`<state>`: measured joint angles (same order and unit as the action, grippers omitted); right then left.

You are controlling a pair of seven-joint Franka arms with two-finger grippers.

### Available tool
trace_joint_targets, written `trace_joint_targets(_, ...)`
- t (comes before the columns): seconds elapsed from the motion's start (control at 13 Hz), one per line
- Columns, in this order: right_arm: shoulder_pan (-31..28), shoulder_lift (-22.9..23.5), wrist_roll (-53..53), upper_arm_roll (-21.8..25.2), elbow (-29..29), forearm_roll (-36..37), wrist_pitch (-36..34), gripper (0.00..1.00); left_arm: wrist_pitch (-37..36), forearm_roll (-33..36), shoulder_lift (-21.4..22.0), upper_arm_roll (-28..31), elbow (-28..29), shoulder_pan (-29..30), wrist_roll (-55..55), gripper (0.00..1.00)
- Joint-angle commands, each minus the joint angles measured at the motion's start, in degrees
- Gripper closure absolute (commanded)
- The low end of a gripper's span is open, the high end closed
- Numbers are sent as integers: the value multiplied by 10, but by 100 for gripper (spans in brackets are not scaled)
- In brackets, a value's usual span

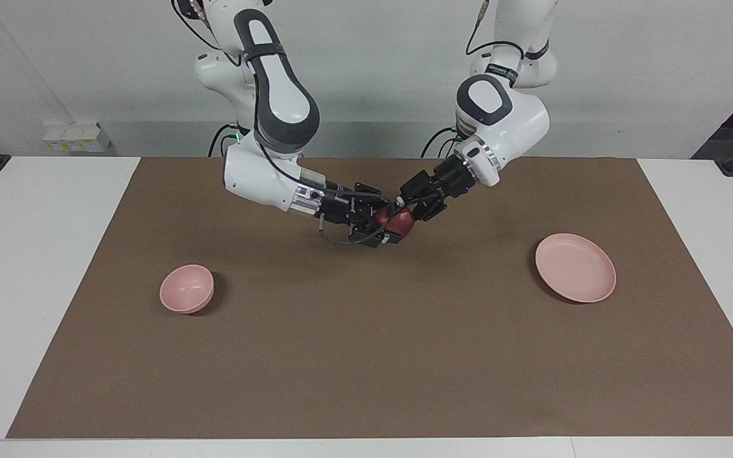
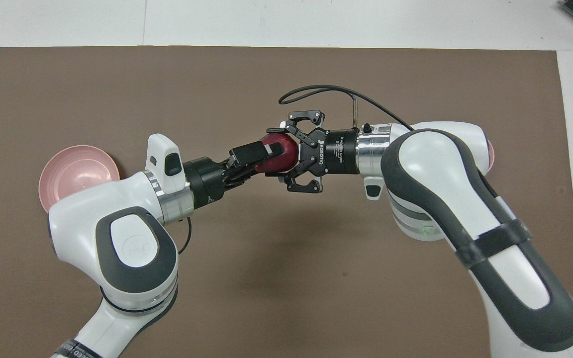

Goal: Move apple from plate to bowl
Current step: 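Open the left gripper while the right gripper pulls the apple away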

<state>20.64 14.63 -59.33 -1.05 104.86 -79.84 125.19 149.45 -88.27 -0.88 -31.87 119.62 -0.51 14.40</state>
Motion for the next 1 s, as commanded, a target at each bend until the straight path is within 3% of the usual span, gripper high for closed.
trace_joint_targets(0.0,-10,-6,19,-2,1,28,16,100,2,-3,10,1,-2,-8,-12,0)
trace_joint_targets(0.23,-30,-10,10,3,0,95,11,100,2,-3,18,4,4,-5,-12,0)
trace_joint_targets(0.46,-54,-11,11,4,-1,211,5,100,3,4,26,13,18,1,-11,0)
trace_joint_targets(0.92,-105,0,21,5,-16,492,8,100,-7,221,20,68,28,2,-11,0)
